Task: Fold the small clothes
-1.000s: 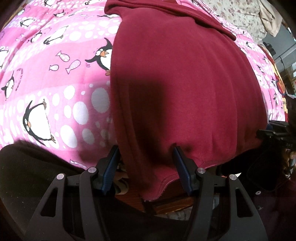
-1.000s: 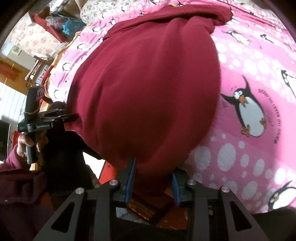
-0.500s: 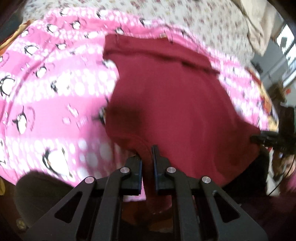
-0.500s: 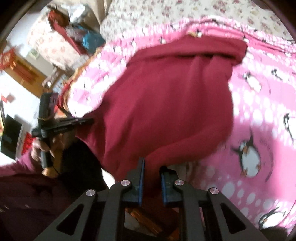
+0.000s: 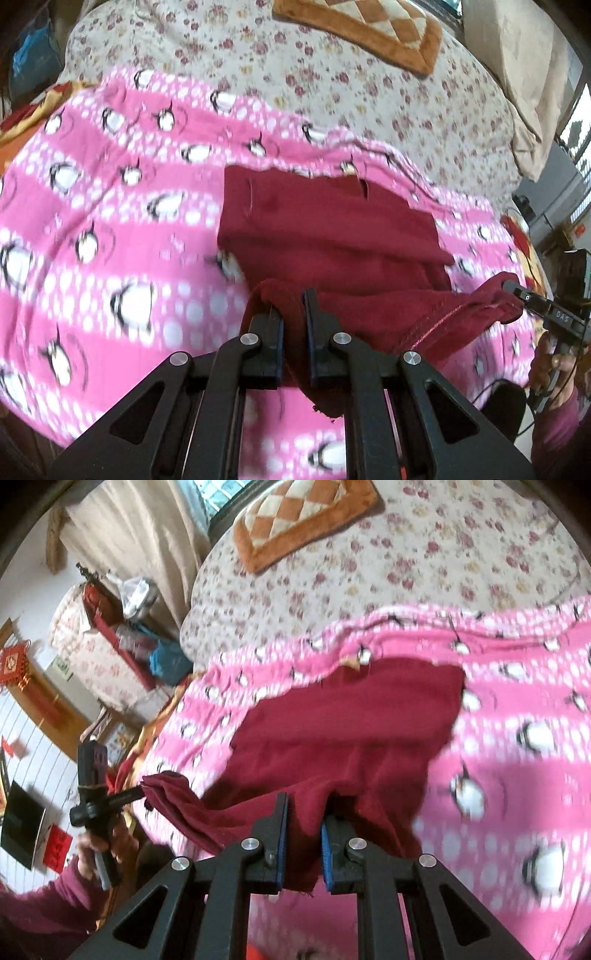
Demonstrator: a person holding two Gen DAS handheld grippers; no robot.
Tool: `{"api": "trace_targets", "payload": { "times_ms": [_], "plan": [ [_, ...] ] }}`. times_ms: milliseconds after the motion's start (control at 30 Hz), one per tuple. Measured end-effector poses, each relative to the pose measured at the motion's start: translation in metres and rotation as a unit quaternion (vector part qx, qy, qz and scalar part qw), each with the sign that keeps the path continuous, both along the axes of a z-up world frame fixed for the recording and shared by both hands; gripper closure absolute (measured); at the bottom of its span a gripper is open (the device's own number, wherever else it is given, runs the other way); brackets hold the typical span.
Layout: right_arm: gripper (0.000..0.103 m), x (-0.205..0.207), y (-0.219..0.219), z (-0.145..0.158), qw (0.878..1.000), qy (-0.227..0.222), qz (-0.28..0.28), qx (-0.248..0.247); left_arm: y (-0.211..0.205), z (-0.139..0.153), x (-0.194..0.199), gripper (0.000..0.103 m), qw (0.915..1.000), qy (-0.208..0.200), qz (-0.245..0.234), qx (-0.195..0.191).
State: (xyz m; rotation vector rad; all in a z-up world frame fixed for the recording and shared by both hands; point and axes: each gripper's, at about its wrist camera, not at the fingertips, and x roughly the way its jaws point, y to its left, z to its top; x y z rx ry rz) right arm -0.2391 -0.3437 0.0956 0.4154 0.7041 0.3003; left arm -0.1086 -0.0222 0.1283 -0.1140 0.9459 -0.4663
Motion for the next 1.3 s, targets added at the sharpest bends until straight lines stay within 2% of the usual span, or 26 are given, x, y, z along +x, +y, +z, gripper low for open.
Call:
{"api": "trace_targets", "payload": {
  "times_ms": [200,267,400,567,633,733,800,833,867,900,967,1000,1067,1100,1200,1300],
  "plan": [
    [0.089,0.053,-0.019,0.012,0.999,-0.015,-0.040,-0.007,-0.010,-0.002,0.053,0.095,0.9995,-0.007,0.029,0.013],
    [0.089,0.072,-0.029,0.010,0.998,-0.010,-0.056,0.002,-0.013,-0.005,0.072,0.095,0.9994,0.002,0.033,0.004],
    [0.089,0.104,-0.044,0.002,0.997,0.005,-0.073,0.009,-0.023,-0.010,0.099,0.095,0.9992,-0.001,0.038,0.012],
    [0.089,0.144,-0.060,-0.007,0.995,0.016,-0.095,0.012,-0.029,-0.023,0.139,0.095,0.9986,0.016,0.050,0.009],
    [0.089,0.160,-0.066,-0.011,0.995,0.017,-0.100,0.016,-0.034,-0.036,0.157,0.095,0.9980,0.043,0.045,0.011],
    [0.089,0.194,-0.077,-0.032,0.991,0.075,-0.110,0.014,-0.031,-0.054,0.174,0.094,0.9947,0.085,0.058,-0.001],
    [0.083,0.203,-0.087,-0.047,0.987,0.102,-0.118,0.045,-0.026,-0.059,0.179,0.092,0.9935,0.096,0.058,-0.021],
    [0.081,0.202,-0.091,-0.049,0.986,0.098,-0.119,0.059,-0.023,-0.059,0.181,0.089,0.9931,0.099,0.053,-0.035],
    [0.071,0.198,-0.097,-0.047,0.986,0.082,-0.123,0.079,-0.020,-0.058,0.181,0.082,0.9925,0.102,0.048,-0.045],
    [0.058,0.192,-0.104,-0.043,0.985,0.060,-0.131,0.096,-0.019,-0.056,0.181,0.077,0.9922,0.104,0.045,-0.052],
    [0.048,0.179,-0.115,-0.033,0.981,0.034,-0.166,0.099,-0.017,-0.051,0.180,0.059,0.9921,0.103,0.038,-0.062],
    [0.048,0.175,-0.118,-0.029,0.980,0.028,-0.172,0.100,-0.017,-0.048,0.178,0.056,0.9920,0.100,0.035,-0.068],
    [0.048,0.167,-0.116,-0.020,0.983,0.022,-0.152,0.099,-0.016,-0.039,0.174,0.040,0.9924,0.087,0.038,-0.078],
    [0.048,0.163,-0.109,-0.015,0.987,0.014,-0.139,0.083,-0.016,-0.035,0.172,0.030,0.9932,0.076,0.044,-0.077],
    [0.048,0.162,-0.083,-0.005,0.994,-0.002,-0.110,0.025,-0.017,-0.027,0.169,0.029,0.9944,0.048,0.056,-0.076],
    [0.048,0.179,-0.055,-0.009,0.996,0.011,-0.087,-0.032,-0.025,-0.038,0.174,0.029,0.9948,0.059,0.057,-0.061]
  ]
}}
